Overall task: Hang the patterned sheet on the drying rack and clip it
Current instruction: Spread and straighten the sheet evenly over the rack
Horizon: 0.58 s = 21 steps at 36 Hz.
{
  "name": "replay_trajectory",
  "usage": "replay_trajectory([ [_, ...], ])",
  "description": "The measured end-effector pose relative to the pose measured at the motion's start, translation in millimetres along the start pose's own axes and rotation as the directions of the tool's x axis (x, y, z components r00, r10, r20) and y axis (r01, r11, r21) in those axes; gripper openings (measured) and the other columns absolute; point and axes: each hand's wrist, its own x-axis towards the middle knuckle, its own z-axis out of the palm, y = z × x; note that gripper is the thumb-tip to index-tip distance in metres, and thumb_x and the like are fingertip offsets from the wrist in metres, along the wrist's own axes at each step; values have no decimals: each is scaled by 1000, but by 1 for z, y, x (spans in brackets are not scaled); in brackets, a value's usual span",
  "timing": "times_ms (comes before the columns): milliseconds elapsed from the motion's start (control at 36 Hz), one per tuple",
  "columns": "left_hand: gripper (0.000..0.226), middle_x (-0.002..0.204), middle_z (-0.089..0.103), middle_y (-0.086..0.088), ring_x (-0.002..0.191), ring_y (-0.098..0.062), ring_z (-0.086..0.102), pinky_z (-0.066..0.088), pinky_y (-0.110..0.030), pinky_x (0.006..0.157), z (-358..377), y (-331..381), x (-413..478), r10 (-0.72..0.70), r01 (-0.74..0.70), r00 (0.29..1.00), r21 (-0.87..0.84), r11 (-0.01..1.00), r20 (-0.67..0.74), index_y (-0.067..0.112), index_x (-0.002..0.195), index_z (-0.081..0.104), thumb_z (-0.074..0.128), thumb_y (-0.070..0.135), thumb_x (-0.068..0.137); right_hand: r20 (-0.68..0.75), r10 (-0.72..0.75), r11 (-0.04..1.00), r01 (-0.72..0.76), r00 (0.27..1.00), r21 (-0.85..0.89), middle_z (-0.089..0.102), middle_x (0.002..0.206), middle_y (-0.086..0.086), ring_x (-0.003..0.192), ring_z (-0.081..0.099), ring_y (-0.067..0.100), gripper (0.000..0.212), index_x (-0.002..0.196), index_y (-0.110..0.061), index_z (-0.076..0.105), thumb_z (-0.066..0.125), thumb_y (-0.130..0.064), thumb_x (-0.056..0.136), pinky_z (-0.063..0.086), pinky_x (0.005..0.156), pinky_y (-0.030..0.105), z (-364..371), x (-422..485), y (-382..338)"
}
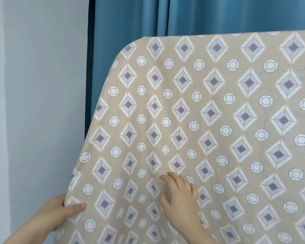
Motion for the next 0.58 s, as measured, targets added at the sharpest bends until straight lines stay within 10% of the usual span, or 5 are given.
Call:
replay_trajectory([
  [167, 11, 70, 72, -16, 67, -26, 65, 44, -35, 66, -7, -11, -4, 67, -67, 996, 5, 998, -54, 2, 66, 74, 78, 4, 56, 142, 109, 988, -123, 984, 96, 65, 104, -17, 96, 60, 7, 45, 103, -41, 48, 36, -38, 60, 16, 80, 18, -4, -17, -6],
  [306, 10, 64, 69, -13, 69, -28, 61, 43, -33, 65, -21, -26, 2, 58, -98, 983, -231, 968, -173, -7, 92, 64, 56, -5, 85, 245, 176, 973, -206, 953, 104, 33, 137, -26, 132, 26, 3, 85, 128, -42, 42, 6, -49, 51, 3, 93, 17, -1, -21, -6],
  [472, 65, 116, 66, -14, 108, -26, 63, 52, -27, 81, -42, -34, 3, 138, -43, 888, -221, 974, 438, 4, 122, 53, 80, 4, 63, 304, 206, 971, -233, 930, 53, 24, 129, -31, 129, 24, 2, 87, 129, -45, 35, -1, -51, 50, 6, 89, 18, 1, -27, -23],
  [583, 86, 117, 63, -21, 109, -32, 62, 54, -27, 79, -56, -40, 9, 133, -18, 851, -226, 974, 508, -4, 125, 51, 87, 11, 47, 297, 231, 963, -261, 927, 67, 35, 132, -24, 126, 33, 9, 85, 126, -39, 43, 3, -51, 52, 12, 90, 22, 9, -35, -30],
])
